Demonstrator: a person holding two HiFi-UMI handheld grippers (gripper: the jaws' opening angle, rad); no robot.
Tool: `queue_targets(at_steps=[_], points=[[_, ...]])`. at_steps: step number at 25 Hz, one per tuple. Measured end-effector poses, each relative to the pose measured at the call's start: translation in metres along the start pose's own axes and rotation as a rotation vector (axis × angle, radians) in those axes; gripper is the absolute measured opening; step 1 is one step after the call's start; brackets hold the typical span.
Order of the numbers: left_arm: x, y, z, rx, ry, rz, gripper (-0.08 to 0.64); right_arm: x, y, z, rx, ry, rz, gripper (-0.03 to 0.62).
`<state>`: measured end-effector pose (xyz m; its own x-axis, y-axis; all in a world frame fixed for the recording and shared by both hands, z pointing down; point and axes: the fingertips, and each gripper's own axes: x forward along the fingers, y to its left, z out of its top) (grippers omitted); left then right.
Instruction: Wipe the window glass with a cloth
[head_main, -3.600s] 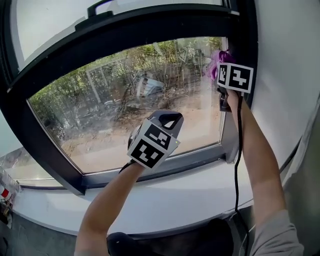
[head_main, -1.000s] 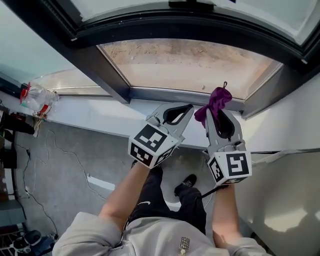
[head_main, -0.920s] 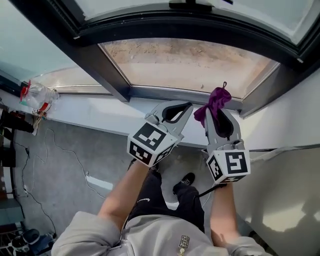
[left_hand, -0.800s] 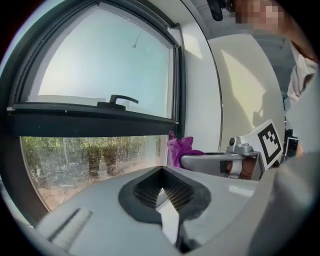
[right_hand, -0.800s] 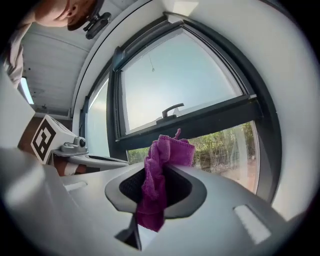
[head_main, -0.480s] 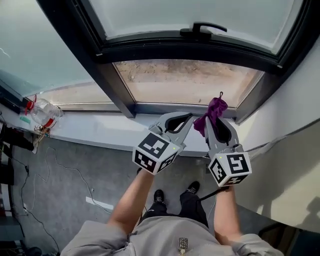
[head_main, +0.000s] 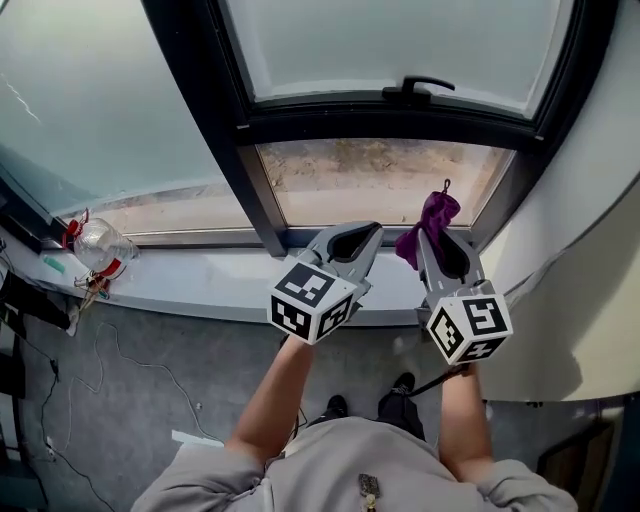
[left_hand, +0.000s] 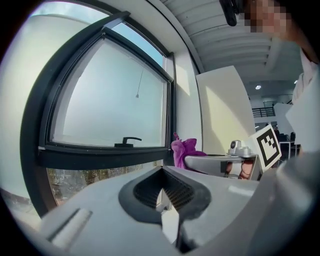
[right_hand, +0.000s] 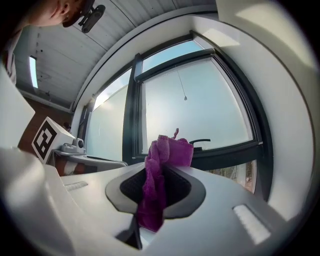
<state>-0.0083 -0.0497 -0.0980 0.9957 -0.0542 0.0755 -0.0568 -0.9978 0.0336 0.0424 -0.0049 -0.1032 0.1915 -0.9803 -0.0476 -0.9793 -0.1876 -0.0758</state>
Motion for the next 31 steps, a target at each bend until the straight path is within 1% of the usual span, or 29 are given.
queue_targets(at_steps=[4, 11, 20, 31], points=[[-0.028, -0.008, 0.009, -0.005, -0.015, -0.006, 0.002, -0.013, 0.025, 0.011, 0.001, -0.011, 0.003, 0.091], [-0.046, -0.020, 0.027, 0.015, -0.029, -0.049, 0.002, -0.022, 0.044, 0.034, -0.038, -0.026, -0.020, 0.091], [-0.053, -0.031, 0.037, 0.024, -0.038, -0.076, 0.002, -0.031, 0.050, 0.046, -0.060, -0.028, -0.031, 0.091], [-0.054, -0.041, 0.045, 0.028, -0.053, -0.093, 0.002, -0.037, 0.054, 0.049, -0.073, -0.026, -0.024, 0.092]])
